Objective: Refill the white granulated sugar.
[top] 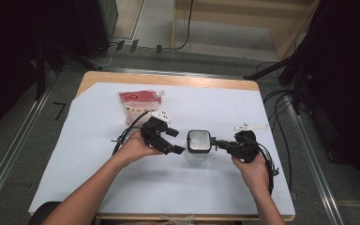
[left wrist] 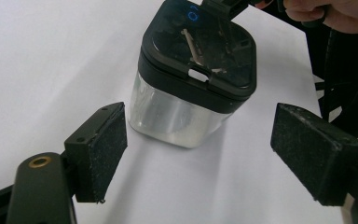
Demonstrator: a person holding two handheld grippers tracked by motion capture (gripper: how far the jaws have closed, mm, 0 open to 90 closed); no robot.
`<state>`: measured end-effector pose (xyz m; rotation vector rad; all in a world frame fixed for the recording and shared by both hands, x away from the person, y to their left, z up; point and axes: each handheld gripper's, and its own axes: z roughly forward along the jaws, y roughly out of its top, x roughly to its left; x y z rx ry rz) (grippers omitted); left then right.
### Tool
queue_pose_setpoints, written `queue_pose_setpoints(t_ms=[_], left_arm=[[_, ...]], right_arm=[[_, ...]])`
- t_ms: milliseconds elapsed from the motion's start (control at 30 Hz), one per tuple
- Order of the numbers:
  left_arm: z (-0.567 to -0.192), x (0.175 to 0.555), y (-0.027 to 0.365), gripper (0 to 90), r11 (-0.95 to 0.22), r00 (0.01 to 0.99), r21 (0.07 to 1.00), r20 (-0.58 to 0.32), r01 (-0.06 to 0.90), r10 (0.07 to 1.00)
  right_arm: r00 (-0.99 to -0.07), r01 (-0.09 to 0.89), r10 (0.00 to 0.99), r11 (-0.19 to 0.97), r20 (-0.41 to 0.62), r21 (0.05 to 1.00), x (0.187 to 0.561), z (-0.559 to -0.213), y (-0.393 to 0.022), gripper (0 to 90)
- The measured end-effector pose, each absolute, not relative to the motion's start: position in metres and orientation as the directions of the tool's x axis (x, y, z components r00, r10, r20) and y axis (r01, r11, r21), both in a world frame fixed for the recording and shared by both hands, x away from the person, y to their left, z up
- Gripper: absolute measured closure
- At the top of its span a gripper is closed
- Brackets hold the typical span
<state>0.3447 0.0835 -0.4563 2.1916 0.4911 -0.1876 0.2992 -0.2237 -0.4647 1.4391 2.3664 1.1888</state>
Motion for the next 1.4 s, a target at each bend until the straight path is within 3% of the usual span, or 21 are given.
queue_pose_setpoints(t_ms=[200,633,1400], left_arm=[[-0.458,0.341,0.069,18.9,-0.612,0.943,0.72,-0.215,0.328,0.254],[-0.469,0.35,0.047,14.2,-0.645,0.952,0.702,-0.187,0.301,0.241],[-0.459,0.352,0.031,16.0,-0.688,0.971,0.688,-0.114,0.23,0.211]], right_arm=[[-0.533,0.706,0.798,0.235,0.282,0.669,0.305,-0.467,-0.224,90.0],[-0.565,0.68,0.783,0.263,0.26,0.684,0.31,-0.467,-0.224,90.0],[-0.545,0.704,0.786,0.241,0.29,0.668,0.309,-0.475,-0.226,90.0]])
